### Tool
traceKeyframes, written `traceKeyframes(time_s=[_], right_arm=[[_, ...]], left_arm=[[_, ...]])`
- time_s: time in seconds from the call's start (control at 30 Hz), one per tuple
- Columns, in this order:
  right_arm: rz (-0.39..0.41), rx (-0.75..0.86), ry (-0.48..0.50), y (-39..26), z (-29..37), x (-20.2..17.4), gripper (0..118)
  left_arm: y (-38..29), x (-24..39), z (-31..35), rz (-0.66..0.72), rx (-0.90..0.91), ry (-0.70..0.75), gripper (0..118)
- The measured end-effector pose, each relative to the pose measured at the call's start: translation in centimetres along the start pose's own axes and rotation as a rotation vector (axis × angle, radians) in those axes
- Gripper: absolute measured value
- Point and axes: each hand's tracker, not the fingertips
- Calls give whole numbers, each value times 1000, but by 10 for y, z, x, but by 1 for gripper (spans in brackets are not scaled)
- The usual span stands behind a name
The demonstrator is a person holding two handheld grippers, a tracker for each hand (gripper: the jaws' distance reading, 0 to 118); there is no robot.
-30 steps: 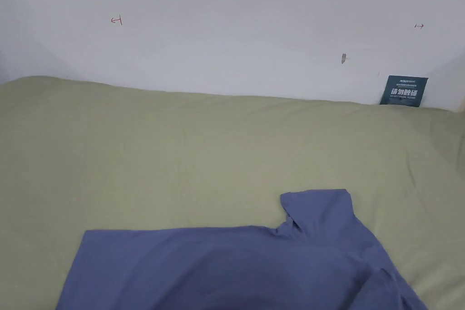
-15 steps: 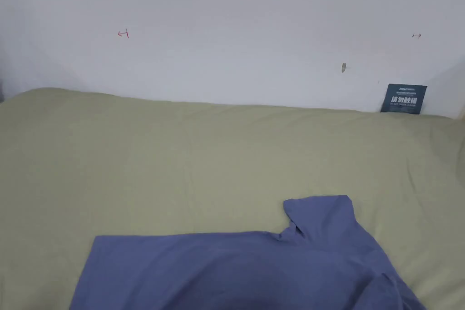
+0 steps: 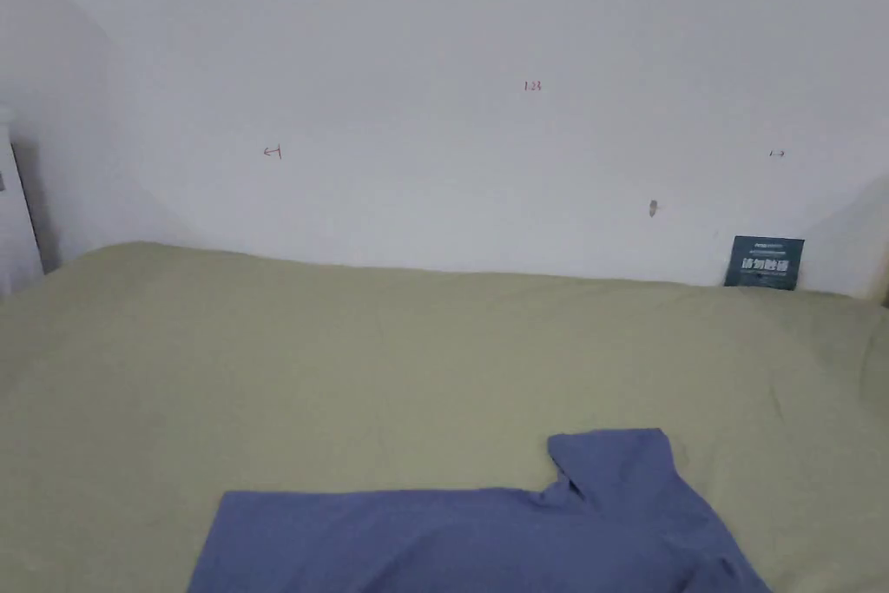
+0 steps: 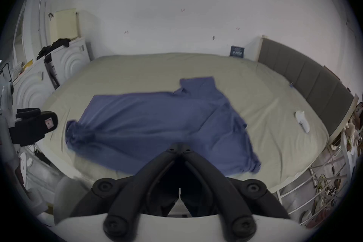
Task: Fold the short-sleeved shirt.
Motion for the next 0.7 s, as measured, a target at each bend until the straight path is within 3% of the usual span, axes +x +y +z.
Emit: traceKeyframes(time_s=[0.13,0.3,0.37,0.5,0.57,0.63,0.7], right_arm=[[-4,-47,13,-5,-11,2,1],[-27,-22,13,31,-28,23,1],[-47,-1,5,48,-36,37,1],[-90,0,-22,71,-57,62,1],[-113,-14,-40,79,-70,75,1],[-138,-33,-62,84,-80,87,1],[-150,-54,-75,87,-89,96,1]], left_arm=[[-7,-16,-15,71,-45,-40,0],[74,-86,-74,142,-60,-12,0],[120,-130,-126,195,-133,-31,0],[174,-187,-230,118,-434,14,3],[181,-203,-281,87,-562,55,24],[176,-210,-311,98,-645,88,31],[168,-214,-333,138,-715,61,67]])
